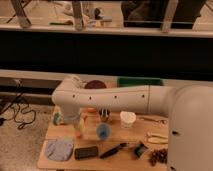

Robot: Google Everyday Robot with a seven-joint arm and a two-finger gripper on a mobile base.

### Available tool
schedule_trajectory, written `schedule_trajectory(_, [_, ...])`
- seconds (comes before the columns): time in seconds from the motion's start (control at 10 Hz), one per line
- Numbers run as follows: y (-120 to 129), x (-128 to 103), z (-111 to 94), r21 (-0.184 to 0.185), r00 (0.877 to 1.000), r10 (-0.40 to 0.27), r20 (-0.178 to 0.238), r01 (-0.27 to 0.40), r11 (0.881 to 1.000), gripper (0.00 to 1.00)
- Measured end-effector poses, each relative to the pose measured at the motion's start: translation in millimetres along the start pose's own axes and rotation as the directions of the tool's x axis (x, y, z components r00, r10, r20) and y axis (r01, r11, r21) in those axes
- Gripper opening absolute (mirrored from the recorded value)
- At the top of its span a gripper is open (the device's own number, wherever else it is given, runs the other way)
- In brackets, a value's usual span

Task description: Place pepper in table surface

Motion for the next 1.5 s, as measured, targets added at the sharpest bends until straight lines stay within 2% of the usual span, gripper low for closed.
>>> schedule_trajectory(0.4, [-5,1,5,0.001,1.0,-0.018,0.008,0.018,1.0,0.8])
schedule_trajectory(0.5, [-14,2,15,-0.007,0.999,-0.03,0.013,0.03,1.0,0.8])
schedule_trajectory(1.0, [-27,16,28,-0.056,0.998,-0.06,0.017,0.061,0.997,0.8])
schedule_trajectory(1.5, [-13,32,49,-0.086,0.997,-0.058,0.057,0.063,0.994,0.8])
